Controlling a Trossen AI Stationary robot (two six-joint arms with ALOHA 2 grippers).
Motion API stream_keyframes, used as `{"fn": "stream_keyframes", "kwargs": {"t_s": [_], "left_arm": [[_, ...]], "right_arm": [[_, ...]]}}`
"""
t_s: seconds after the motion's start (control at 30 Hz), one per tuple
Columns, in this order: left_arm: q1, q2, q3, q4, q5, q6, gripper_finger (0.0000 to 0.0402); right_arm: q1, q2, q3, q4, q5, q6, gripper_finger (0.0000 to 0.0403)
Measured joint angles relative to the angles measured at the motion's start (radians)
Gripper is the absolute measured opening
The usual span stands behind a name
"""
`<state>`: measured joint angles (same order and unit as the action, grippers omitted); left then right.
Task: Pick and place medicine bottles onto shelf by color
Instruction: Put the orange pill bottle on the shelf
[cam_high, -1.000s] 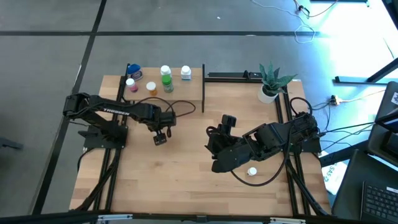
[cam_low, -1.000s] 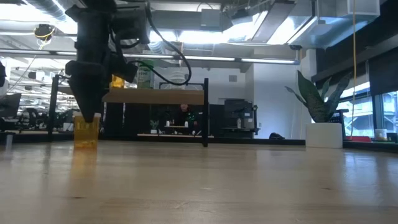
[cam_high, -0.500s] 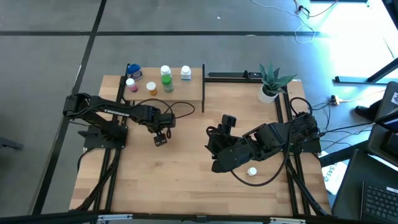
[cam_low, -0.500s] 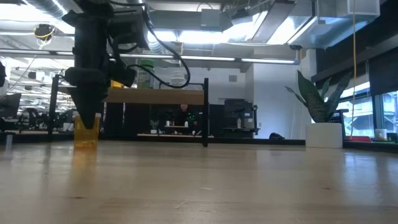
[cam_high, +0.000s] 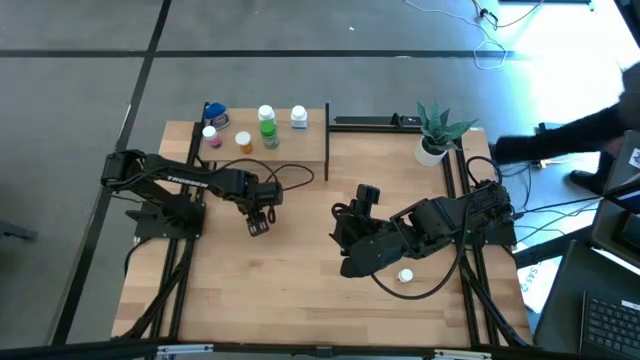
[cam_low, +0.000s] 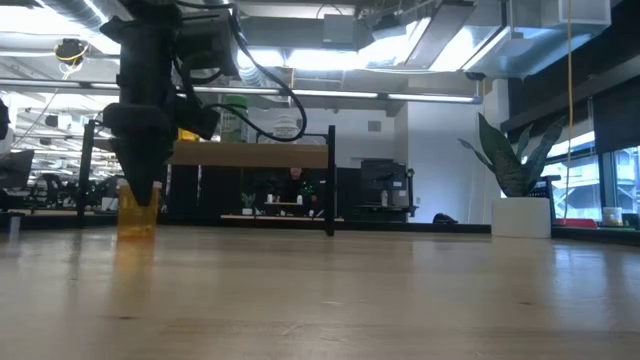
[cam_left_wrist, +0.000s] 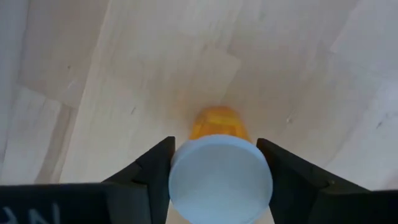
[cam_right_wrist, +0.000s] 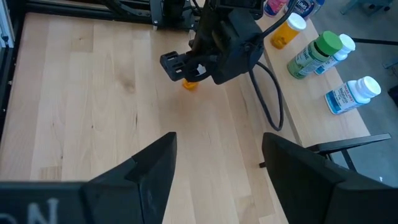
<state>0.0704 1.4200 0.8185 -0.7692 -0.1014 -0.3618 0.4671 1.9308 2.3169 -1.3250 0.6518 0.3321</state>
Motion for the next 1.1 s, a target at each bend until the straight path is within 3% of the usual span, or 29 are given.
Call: {"fn": "stream_keyframes", "kwargs": {"t_s": [0.33,0.63,0.97,1.1], "left_arm": [[-0.045,-0.007,0.068,-0.06,0.023,-0.022,0.0192],[-0.117,-0.007,0.339,-0.309,-0.014,-0.025,0.0192],[-0.159,-0.008,0.645,-0.654,-0.128,-0.072,0.0192],[-0.152,-0.008,0.736,-0.699,-0.143,-0.05,0.0192]], "right_arm": [[0.0,0.0,0.0,0.0,0.0,0.0,0.0239],[0.0,0.0,0.0,0.0,0.0,0.0,0.0239],[0.0,0.0,0.0,0.0,0.0,0.0,0.0239],[0.0,0.0,0.0,0.0,0.0,0.0,0.0239]]}}
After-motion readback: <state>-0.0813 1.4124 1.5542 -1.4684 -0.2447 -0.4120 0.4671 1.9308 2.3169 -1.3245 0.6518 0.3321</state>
